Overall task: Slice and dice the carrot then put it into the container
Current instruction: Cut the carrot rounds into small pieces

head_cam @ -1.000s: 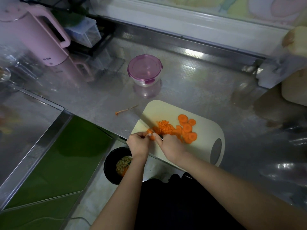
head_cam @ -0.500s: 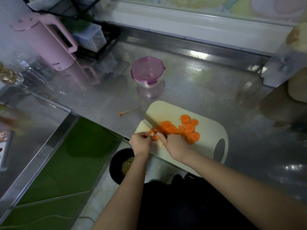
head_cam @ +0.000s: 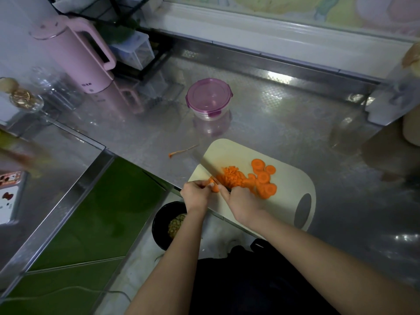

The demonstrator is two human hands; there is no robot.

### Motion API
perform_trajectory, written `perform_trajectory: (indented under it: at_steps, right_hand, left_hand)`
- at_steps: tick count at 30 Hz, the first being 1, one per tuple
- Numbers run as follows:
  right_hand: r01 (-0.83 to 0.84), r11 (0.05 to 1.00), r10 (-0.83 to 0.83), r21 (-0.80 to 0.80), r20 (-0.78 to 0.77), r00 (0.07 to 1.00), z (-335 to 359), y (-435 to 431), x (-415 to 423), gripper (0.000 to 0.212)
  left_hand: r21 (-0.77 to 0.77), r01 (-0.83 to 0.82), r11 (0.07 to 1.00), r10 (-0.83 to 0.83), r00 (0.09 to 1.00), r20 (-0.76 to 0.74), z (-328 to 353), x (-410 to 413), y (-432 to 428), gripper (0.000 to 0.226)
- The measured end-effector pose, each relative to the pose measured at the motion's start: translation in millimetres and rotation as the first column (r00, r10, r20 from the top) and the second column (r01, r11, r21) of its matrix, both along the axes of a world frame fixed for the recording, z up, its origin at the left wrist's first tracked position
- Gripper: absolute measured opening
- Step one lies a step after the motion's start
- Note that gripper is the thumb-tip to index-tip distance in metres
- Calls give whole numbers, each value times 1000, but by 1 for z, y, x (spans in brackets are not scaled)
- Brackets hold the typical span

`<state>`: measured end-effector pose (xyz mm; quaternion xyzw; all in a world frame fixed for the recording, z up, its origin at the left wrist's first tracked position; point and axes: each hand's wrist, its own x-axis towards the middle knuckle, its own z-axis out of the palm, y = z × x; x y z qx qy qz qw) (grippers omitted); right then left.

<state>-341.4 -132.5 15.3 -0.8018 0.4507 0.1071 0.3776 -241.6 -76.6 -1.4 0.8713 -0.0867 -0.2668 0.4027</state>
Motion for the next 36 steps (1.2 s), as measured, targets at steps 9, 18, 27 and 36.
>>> perform_trajectory:
  at_steps: [9, 18, 27, 36]
  right_hand:
    - [87, 993, -102, 82, 194, 976, -6, -17, -13, 67]
    - [68, 996, -81, 66, 216, 973, -1, -7, -24, 54]
    - [39, 998, -48, 56, 177, 983, 5, -8, -23, 59]
    - [-8, 1000, 11, -30, 92, 996, 9, 0, -14, 59]
  left_hand:
    - [-42, -35, 998, 33, 998, -50, -6, 3, 3, 17]
    - [-53, -25, 998, 22, 998, -51, -11, 7, 5, 14]
    - [-54, -19, 998, 16, 998, -61, -10, 7, 4, 12]
    - [-55, -17, 998, 14, 998, -59, -8, 5, 3, 12]
